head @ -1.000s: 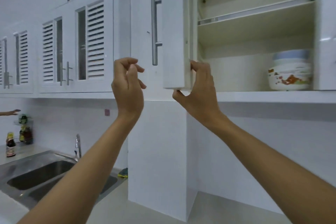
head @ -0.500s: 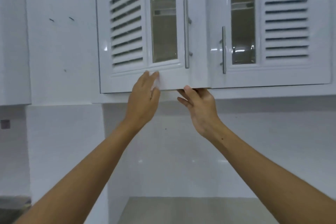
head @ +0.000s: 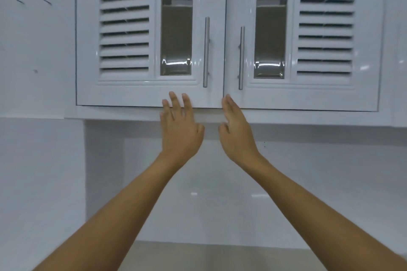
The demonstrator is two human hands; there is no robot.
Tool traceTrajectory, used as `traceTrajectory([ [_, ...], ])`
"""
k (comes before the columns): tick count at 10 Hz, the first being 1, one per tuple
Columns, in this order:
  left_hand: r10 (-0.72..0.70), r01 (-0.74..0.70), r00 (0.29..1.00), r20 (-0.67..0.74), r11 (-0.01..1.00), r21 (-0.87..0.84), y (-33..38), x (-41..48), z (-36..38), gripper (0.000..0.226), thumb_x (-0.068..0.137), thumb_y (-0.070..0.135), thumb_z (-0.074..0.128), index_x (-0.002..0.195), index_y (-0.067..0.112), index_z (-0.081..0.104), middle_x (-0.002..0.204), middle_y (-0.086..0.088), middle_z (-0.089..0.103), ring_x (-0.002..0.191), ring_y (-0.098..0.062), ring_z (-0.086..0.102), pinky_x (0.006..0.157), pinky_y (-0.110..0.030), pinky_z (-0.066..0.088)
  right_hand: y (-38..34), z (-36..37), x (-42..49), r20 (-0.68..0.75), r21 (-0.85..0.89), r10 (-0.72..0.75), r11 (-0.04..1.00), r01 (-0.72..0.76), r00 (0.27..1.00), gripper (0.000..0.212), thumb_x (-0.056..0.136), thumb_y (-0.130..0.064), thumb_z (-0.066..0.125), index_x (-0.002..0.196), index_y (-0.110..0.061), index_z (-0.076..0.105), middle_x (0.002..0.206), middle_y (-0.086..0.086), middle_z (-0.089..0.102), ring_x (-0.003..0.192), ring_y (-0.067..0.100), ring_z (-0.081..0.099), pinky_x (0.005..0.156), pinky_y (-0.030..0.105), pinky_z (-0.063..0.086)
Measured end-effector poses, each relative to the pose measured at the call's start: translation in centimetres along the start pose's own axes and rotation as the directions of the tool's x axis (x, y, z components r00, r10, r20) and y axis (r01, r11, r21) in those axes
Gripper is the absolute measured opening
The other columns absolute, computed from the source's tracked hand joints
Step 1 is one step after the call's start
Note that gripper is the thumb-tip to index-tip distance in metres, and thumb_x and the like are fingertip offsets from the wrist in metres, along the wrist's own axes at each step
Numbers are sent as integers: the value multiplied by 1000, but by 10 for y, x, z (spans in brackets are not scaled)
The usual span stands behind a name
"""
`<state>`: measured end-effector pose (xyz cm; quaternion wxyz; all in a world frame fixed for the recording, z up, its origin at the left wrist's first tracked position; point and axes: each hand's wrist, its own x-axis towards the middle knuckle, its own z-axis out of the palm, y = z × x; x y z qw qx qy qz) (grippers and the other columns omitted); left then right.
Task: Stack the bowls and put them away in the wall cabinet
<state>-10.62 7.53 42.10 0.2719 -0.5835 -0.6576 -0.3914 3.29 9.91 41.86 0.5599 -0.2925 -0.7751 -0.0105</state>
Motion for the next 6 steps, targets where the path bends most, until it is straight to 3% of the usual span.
traceTrajectory([
  [1,78,-78,997,6,997,-18,-6,1,13,71,97,21,35,154,9,-7,163,-11,-15,151,-29,-13,122,-49,1,16,5,5,108,-358,-184,910,211,977,66,91,6,37,151,-6,13,162,6,6,149,19,2,122,35,9],
  [3,169,-166,984,59,985,-44,-25,9,22,69,98,16,34,154,14,-6,164,-4,-12,151,-23,-12,123,-44,-1,30,14,14,162,-583,-126,788,198,979,66,92,2,37,152,-7,10,162,8,1,149,24,-3,121,44,-1],
  [5,177,-176,984,6,980,-91,-25,9,22,66,99,18,33,155,12,-1,165,-5,-8,152,-22,-8,123,-42,0,35,19,11,85,-603,-214,767,222,973,63,92,2,40,150,-4,18,161,12,10,149,27,5,119,45,-2],
  [6,191,-200,979,-67,963,-178,-22,8,22,60,99,17,36,154,8,15,164,-9,10,152,-24,7,124,-40,8,37,21,5,12,-532,-257,816,224,966,52,90,3,45,142,3,37,151,19,36,143,33,29,119,48,13],
])
